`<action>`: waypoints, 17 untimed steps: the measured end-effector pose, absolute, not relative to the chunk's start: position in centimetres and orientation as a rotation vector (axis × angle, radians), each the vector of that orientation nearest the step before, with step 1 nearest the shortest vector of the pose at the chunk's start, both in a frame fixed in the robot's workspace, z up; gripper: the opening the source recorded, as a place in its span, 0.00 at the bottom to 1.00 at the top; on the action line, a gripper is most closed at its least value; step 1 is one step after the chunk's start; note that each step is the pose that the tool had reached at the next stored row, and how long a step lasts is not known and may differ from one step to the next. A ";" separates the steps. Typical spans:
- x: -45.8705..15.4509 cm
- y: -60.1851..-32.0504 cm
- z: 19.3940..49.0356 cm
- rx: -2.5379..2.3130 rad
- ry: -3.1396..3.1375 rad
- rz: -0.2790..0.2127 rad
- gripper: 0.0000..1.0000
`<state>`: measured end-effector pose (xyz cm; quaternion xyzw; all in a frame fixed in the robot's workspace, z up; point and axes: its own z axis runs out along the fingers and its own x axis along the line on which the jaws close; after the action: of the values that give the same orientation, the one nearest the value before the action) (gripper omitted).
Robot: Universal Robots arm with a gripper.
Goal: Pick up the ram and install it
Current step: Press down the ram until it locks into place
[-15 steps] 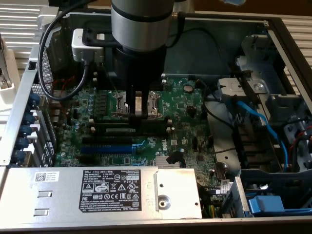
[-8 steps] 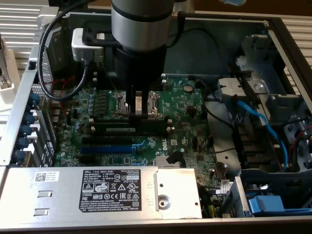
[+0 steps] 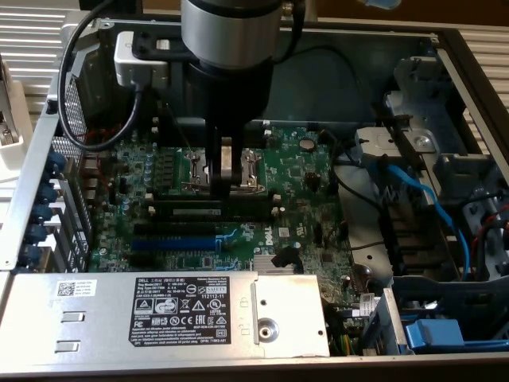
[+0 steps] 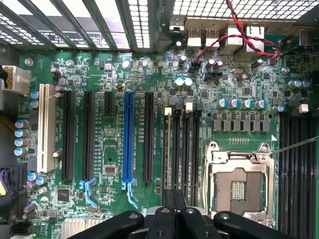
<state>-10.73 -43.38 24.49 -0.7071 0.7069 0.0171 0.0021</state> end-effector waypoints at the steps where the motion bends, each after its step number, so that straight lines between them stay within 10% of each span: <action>1: -10.7 -43.4 24.7 -2.218 2.218 0.053 0.10; 17: -10.7 -43.4 24.8 -2.149 2.283 0.053 0.10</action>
<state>-10.73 -43.38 24.84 -0.6853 0.7281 0.0169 0.0027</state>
